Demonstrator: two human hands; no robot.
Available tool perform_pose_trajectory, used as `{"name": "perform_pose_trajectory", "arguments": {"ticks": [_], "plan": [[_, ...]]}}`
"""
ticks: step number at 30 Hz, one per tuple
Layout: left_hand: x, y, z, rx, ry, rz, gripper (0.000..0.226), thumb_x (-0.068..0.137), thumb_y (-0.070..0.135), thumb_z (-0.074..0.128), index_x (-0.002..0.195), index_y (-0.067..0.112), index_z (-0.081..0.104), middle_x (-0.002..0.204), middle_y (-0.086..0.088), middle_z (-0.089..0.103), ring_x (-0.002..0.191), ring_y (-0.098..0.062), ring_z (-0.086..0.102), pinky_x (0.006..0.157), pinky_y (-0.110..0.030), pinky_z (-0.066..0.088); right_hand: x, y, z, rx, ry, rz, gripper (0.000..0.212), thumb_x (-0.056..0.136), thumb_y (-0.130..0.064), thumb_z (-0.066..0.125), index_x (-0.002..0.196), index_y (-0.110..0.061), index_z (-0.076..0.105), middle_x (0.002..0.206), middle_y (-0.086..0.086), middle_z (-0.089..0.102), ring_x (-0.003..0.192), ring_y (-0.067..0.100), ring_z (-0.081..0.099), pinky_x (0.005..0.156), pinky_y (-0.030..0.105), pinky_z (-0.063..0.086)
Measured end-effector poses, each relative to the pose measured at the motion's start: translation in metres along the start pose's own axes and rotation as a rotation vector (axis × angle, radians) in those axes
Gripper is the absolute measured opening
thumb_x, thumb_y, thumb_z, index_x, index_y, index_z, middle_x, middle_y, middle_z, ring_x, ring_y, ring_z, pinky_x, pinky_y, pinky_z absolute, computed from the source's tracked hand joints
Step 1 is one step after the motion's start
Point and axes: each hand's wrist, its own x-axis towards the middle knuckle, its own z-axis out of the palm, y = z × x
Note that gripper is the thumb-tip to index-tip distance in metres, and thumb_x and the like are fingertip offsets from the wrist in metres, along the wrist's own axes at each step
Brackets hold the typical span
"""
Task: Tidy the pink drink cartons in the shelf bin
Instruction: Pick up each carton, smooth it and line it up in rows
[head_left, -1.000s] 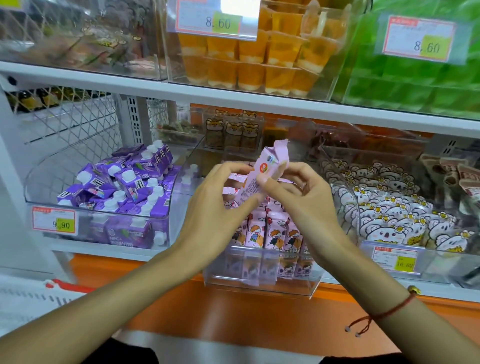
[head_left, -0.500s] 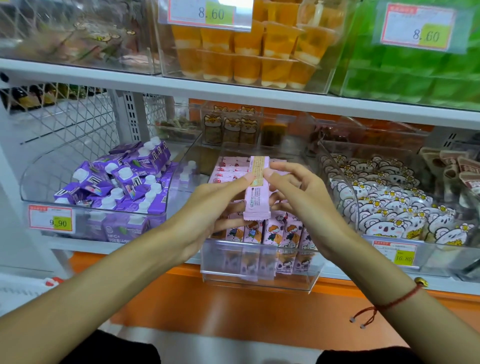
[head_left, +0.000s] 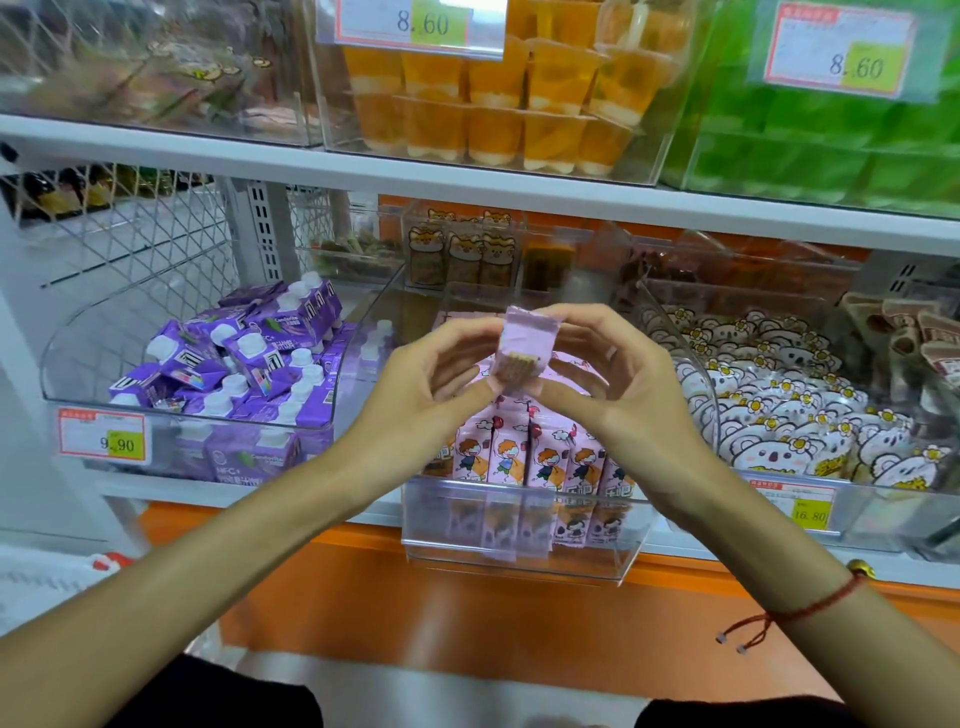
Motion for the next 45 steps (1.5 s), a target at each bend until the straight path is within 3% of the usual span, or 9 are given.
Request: {"name": "perform_pose_trajectory", "arguments": {"ticks": [5, 10, 13, 19, 25, 30, 38, 41, 45], "plan": [[0.000, -0.001, 0.000, 0.066, -0.002, -0.022, 0.037, 0.089, -0.001, 0.060, 0.116, 0.024, 0.057, 0.121, 0.008, 0.064, 0.115, -0.002, 0.059, 0.097, -0.017, 0.046, -0.001, 0.001, -0.001, -0.032, 0.008, 0.022, 0.043, 0.079, -0.001, 0.073, 0.113, -0.025, 0.061, 0.109, -0.007, 0.068, 0.106, 0.005, 0.062, 0.093, 0.020, 0.047], [-0.002, 0.004, 0.000, 0.341, 0.130, 0.106, 0.033, 0.086, 0.017, 0.069, 0.118, 0.025, 0.062, 0.112, 0.010, 0.065, 0.108, -0.006, 0.059, 0.093, -0.025, 0.049, -0.002, -0.002, 0.000, -0.050, 0.077, 0.057, 0.044, 0.075, -0.037, 0.071, 0.117, -0.033, 0.058, 0.108, -0.013, 0.067, 0.105, 0.001, 0.062, 0.084, 0.020, 0.052], [-0.004, 0.008, 0.000, 0.469, 0.169, 0.151, 0.035, 0.084, 0.024, 0.072, 0.117, 0.028, 0.065, 0.108, 0.010, 0.062, 0.105, -0.014, 0.056, 0.091, -0.038, 0.047, 0.000, -0.001, -0.002, 0.025, 0.122, 0.103, 0.034, 0.080, -0.032, 0.070, 0.112, -0.027, 0.061, 0.101, -0.006, 0.070, 0.090, 0.006, 0.069, 0.074, 0.017, 0.053], [0.001, 0.014, -0.007, 0.342, 0.138, 0.010, 0.045, 0.076, 0.048, 0.062, 0.119, 0.034, 0.063, 0.116, 0.017, 0.065, 0.109, 0.004, 0.058, 0.099, -0.027, 0.047, 0.002, 0.006, -0.009, 0.257, 0.091, 0.215, 0.047, 0.079, -0.018, 0.067, 0.123, -0.012, 0.053, 0.109, 0.000, 0.071, 0.099, 0.014, 0.068, 0.085, 0.025, 0.054], [0.001, 0.009, -0.010, 0.325, 0.042, 0.015, 0.015, 0.087, 0.031, 0.062, 0.098, 0.040, 0.066, 0.100, 0.026, 0.069, 0.097, 0.003, 0.064, 0.087, -0.018, 0.051, 0.001, 0.007, -0.008, 0.225, 0.055, 0.240, 0.045, 0.078, -0.026, 0.068, 0.121, -0.018, 0.057, 0.115, -0.004, 0.068, 0.105, 0.010, 0.066, 0.087, 0.026, 0.054], [-0.002, 0.003, -0.003, 0.366, 0.075, 0.022, 0.020, 0.088, 0.032, 0.063, 0.108, 0.031, 0.066, 0.107, 0.020, 0.067, 0.102, 0.000, 0.062, 0.089, -0.032, 0.053, 0.000, 0.007, -0.001, 0.150, 0.079, 0.242, 0.047, 0.081, -0.025, 0.067, 0.125, -0.017, 0.054, 0.106, -0.009, 0.071, 0.099, 0.004, 0.067, 0.079, 0.017, 0.053], [0.002, 0.003, 0.001, 0.254, -0.013, -0.009, 0.037, 0.092, 0.016, 0.061, 0.127, 0.027, 0.054, 0.124, 0.014, 0.059, 0.105, 0.003, 0.060, 0.083, -0.010, 0.048, 0.001, 0.003, 0.002, 0.063, 0.085, 0.152, 0.036, 0.083, -0.024, 0.066, 0.117, -0.020, 0.055, 0.099, -0.012, 0.070, 0.103, 0.003, 0.063, 0.088, 0.017, 0.050], [0.002, 0.006, 0.002, 0.209, 0.059, 0.042, 0.037, 0.093, 0.013, 0.059, 0.125, 0.027, 0.049, 0.114, 0.014, 0.060, 0.100, 0.005, 0.061, 0.078, -0.011, 0.049, 0.006, 0.004, 0.001, -0.009, 0.091, 0.150, 0.030, 0.089, -0.033, 0.059, 0.119, -0.029, 0.057, 0.118, -0.014, 0.063, 0.110, -0.006, 0.056, 0.085, 0.009, 0.046], [0.010, 0.011, -0.010, 0.049, 0.271, 0.034, 0.040, 0.092, 0.011, 0.058, 0.127, 0.023, 0.042, 0.111, 0.018, 0.059, 0.100, -0.002, 0.064, 0.086, -0.024, 0.055, 0.013, 0.023, -0.005, -0.341, 0.057, 0.207, 0.025, 0.098, -0.021, 0.049, 0.122, -0.024, 0.056, 0.122, -0.011, 0.058, 0.113, 0.001, 0.051, 0.093, 0.019, 0.043]]}}
